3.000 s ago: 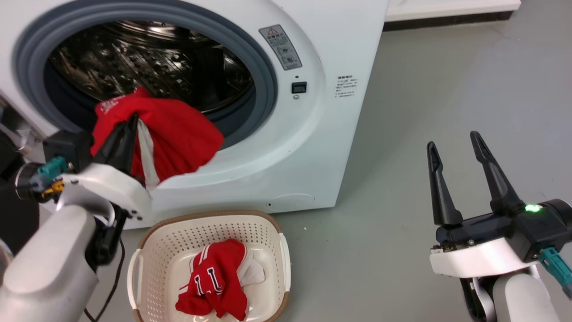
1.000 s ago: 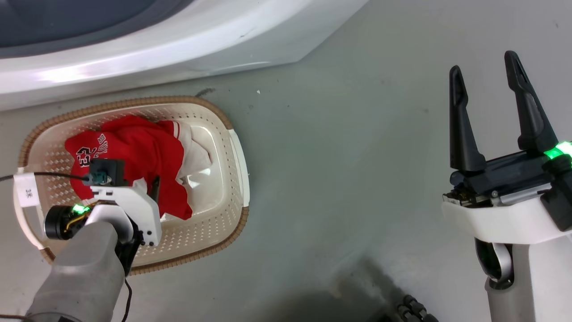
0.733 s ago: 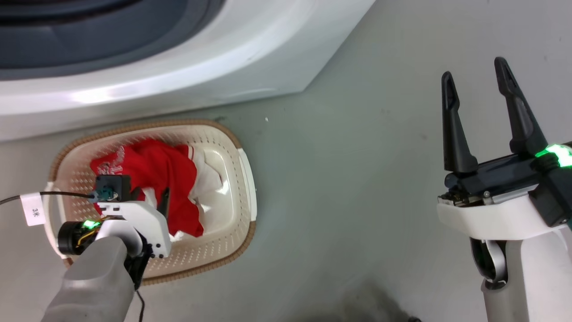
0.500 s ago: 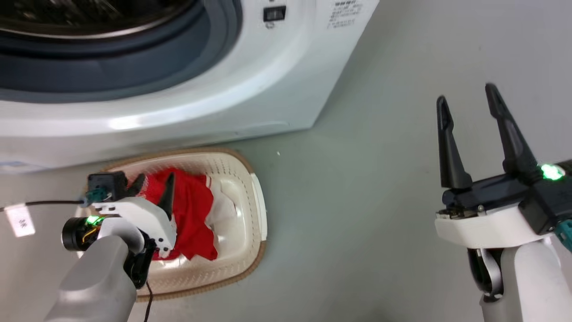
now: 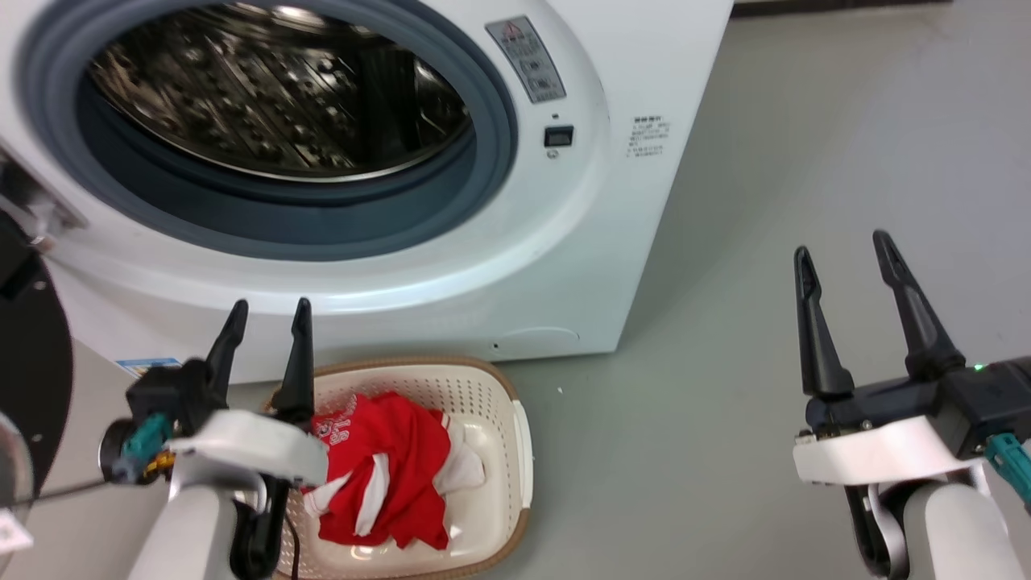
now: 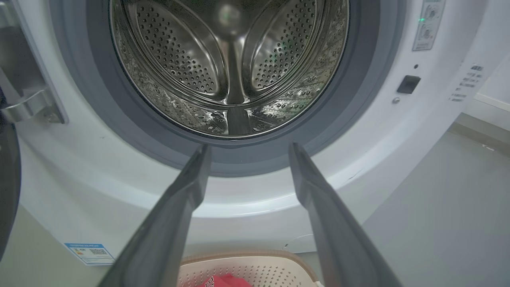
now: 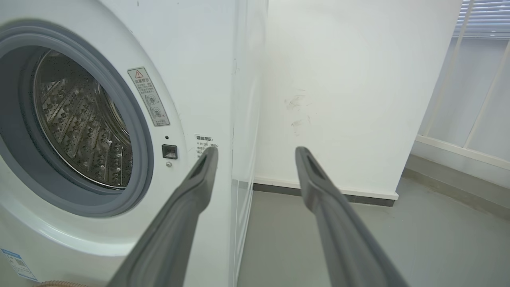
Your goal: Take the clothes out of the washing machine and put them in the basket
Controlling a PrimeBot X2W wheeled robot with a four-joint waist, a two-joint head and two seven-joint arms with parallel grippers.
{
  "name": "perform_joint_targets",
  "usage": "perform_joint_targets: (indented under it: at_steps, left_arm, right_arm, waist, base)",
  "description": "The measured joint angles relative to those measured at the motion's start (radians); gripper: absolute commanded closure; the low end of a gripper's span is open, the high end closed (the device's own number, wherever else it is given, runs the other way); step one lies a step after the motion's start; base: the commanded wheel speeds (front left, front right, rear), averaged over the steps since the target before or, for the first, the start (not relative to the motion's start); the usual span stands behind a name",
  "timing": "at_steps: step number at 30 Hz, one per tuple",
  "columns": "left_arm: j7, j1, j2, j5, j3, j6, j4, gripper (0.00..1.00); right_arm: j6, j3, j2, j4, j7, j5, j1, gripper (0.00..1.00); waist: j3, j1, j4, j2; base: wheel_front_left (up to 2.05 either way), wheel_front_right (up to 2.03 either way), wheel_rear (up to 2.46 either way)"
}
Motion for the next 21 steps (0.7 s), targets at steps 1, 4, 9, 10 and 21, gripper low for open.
perform_joint_targets:
  at_steps: [1,4,9,10,21]
  left_arm:
    - [0.000,0.029,-0.012,0.020,0.020,0.001,-0.034,0.00]
    - [0.000,0.117,-0.055,0.092,0.070,0.012,-0.146,0.00]
    - [0.000,0.236,-0.130,0.206,0.142,0.026,-0.314,0.00]
    - [0.000,0.256,-0.143,0.225,0.152,0.026,-0.338,0.00]
    - [0.000,0.366,-0.195,0.323,0.195,-0.006,-0.382,0.00]
  right_arm:
    - [0.000,-0.002,0.000,0.004,0.000,0.000,0.009,0.00]
    - [0.000,-0.013,0.000,0.013,0.000,-0.001,0.038,0.00]
    - [0.000,-0.018,0.000,0.027,0.000,-0.003,0.084,0.00]
    - [0.000,-0.020,0.001,0.031,0.000,-0.003,0.091,0.00]
    - [0.000,-0.031,0.000,0.047,0.000,0.011,0.146,0.00]
  waist:
    - [-0.014,0.0000,0.006,0.0000]
    - [-0.055,0.0000,0.020,0.0000]
    - [-0.108,-0.0001,0.034,0.0000]
    - [-0.116,0.0000,0.035,0.0000]
    - [-0.163,0.0000,0.024,0.0000]
  base:
    - [0.00,0.00,0.00]
    - [0.00,0.00,0.00]
    - [0.00,0.00,0.00]
    - [0.00,0.00,0.00]
    - [0.00,0.00,0.00]
